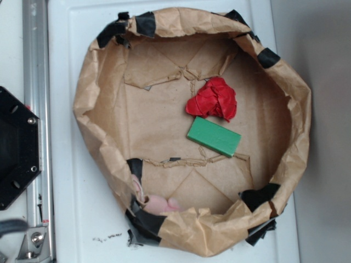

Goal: Grab the pink bunny.

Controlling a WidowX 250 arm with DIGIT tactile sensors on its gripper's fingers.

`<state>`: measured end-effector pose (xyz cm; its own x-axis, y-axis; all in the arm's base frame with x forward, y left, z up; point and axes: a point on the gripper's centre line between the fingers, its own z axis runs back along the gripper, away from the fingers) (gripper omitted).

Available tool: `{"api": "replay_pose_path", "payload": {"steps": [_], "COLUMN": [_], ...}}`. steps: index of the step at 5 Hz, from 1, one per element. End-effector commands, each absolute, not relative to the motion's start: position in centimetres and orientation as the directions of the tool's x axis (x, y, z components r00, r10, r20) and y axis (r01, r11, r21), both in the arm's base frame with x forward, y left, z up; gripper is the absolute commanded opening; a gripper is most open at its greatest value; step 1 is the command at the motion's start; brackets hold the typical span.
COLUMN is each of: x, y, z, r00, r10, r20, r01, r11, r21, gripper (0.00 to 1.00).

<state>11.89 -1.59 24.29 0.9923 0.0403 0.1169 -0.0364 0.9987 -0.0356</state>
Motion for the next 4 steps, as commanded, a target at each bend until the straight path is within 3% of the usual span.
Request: {"api": "replay_pose_path", "payload": {"steps": [1, 2, 3, 4], "x": [11.9, 16.9, 21.4, 21.4], "y": [-1.6, -0.4, 1.8, 1.8], "z": [24.3, 21.2, 20.5, 20.5], "r00": [0.992, 0.984, 0.946, 0.946], "r10": [0.040, 0.163, 0.323, 0.323], "r20": [0.117, 0.074, 0.010, 0.010], "r01": [-0.036, -0.153, -0.321, -0.321], "r11": [0.999, 0.980, 0.943, 0.943], "r21": [-0.036, -0.127, -0.092, -0.092], "gripper": [1.00, 1.00, 1.00, 1.00]}}
